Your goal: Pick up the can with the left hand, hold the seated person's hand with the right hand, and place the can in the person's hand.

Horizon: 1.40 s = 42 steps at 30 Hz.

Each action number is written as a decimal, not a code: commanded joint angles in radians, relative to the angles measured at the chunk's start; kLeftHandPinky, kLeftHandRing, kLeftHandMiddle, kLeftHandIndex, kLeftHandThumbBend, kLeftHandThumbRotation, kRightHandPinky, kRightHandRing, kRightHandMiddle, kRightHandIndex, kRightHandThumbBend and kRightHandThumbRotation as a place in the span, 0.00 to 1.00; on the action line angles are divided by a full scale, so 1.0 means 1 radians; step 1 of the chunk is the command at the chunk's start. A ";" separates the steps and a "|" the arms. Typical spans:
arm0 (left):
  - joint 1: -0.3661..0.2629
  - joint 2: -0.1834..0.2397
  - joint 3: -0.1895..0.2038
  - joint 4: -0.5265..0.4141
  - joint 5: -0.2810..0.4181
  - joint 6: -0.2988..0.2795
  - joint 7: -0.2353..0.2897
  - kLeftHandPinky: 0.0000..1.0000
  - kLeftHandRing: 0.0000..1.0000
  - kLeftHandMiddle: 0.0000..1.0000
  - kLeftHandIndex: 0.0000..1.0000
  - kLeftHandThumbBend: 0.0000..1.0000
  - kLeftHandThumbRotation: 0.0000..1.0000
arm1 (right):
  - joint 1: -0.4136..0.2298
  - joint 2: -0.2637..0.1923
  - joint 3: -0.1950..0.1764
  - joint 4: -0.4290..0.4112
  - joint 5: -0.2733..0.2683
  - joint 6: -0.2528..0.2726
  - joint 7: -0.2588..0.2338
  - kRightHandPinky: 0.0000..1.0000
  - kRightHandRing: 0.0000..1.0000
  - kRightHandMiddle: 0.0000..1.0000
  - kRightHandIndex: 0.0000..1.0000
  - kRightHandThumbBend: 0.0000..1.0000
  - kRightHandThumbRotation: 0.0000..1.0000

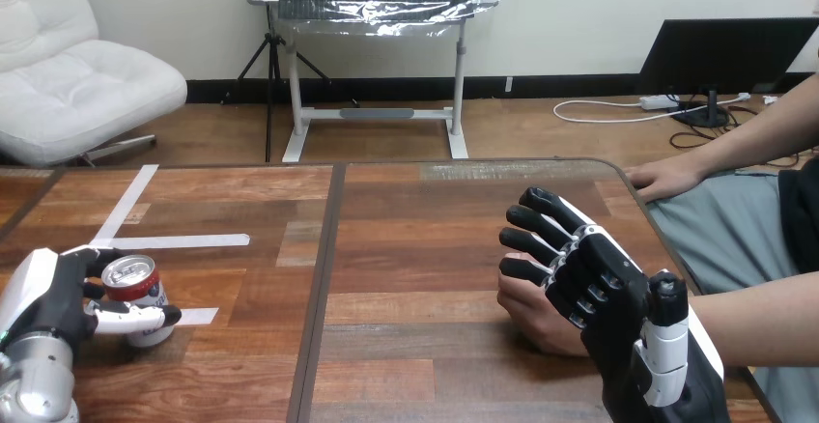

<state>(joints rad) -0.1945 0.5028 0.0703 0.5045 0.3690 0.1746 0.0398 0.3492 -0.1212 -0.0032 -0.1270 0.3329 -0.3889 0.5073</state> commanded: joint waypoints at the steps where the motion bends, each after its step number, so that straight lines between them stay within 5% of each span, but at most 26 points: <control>1: -0.080 0.029 -0.014 -0.044 0.025 0.001 0.026 0.69 0.77 0.78 0.73 0.80 0.00 | -0.058 -0.001 0.000 -0.023 0.009 -0.016 0.004 0.81 0.86 0.88 0.88 0.94 1.00; 42: -0.094 0.017 -0.026 -0.033 0.021 -0.001 0.096 0.55 0.65 0.68 0.67 0.79 0.00 | -0.068 -0.003 -0.002 -0.020 0.009 -0.017 0.009 0.80 0.86 0.88 0.88 0.93 1.00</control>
<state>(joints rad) -0.2058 0.5029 0.0537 0.5036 0.3720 0.1822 0.1148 0.3485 -0.1214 -0.0033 -0.1269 0.3369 -0.3889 0.5149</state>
